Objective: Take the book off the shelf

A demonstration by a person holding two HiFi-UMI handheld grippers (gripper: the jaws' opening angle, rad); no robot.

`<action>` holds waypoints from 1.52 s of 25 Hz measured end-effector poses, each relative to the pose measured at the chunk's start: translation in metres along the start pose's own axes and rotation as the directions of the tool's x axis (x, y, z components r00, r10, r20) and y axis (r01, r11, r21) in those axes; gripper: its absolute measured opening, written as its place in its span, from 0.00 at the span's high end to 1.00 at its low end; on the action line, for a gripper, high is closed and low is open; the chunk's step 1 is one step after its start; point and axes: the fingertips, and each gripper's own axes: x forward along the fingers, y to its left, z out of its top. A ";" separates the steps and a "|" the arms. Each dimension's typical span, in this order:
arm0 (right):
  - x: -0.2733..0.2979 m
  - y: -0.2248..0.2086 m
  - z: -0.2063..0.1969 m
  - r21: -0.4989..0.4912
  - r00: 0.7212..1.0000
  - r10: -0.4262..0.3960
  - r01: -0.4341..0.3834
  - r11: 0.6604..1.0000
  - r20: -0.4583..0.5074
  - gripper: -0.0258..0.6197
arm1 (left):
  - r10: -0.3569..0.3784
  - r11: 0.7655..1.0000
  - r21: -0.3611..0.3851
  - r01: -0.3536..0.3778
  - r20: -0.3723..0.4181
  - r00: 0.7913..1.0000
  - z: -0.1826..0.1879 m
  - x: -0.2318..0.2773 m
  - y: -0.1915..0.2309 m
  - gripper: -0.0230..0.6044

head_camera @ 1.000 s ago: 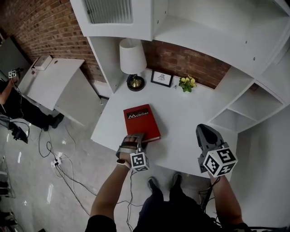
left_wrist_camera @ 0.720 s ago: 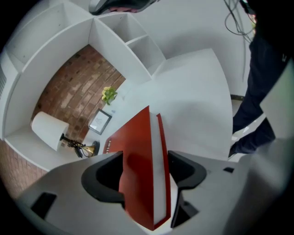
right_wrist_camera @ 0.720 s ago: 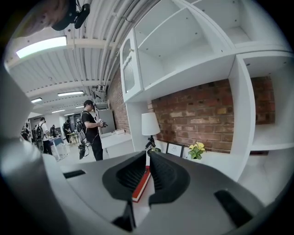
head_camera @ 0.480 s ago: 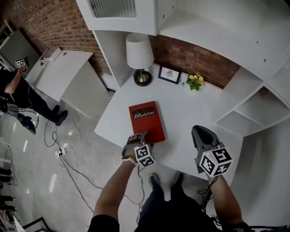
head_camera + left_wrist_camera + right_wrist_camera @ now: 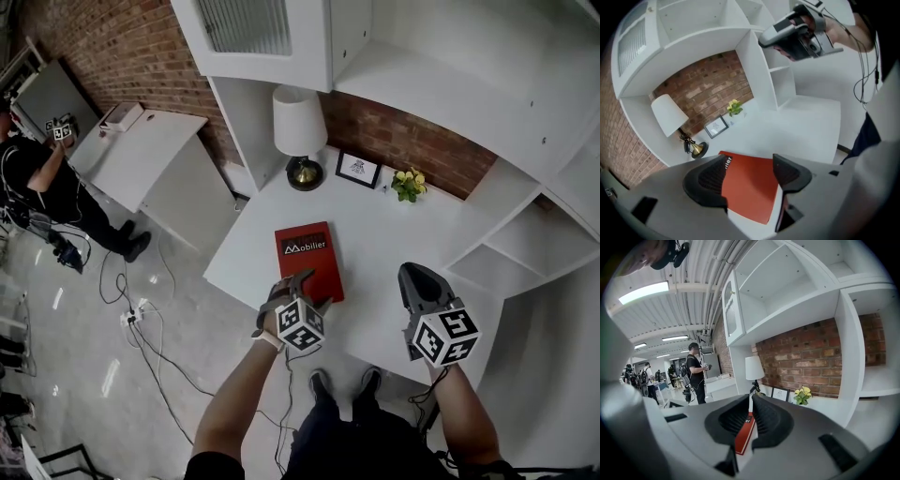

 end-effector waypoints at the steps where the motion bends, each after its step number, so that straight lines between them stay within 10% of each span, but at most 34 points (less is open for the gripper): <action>1: -0.001 0.000 0.005 -0.004 1.000 0.000 0.000 1.000 0.012 0.93 | 0.019 1.000 -0.024 -0.018 0.034 0.999 0.013 -0.009 0.008 0.47; 6: -0.007 0.004 0.036 -0.027 0.997 0.005 -0.003 1.000 0.072 0.93 | 0.146 0.973 -0.205 -0.104 0.201 0.969 0.075 -0.063 0.051 0.48; 16: -0.013 0.015 0.083 -0.096 0.987 0.039 -0.024 0.995 0.158 0.94 | 0.379 0.856 -0.493 -0.155 0.395 0.837 0.145 -0.157 0.107 0.69; 22: -0.020 0.015 0.108 -0.110 0.970 0.065 -0.040 0.993 0.235 0.94 | 0.428 0.831 -0.542 -0.128 0.475 0.768 0.175 -0.198 0.106 0.89; 38: -0.044 0.020 0.161 -0.203 0.933 0.096 -0.025 0.979 0.347 0.94 | 0.570 0.773 -0.604 -0.195 0.526 0.630 0.213 -0.270 0.122 0.90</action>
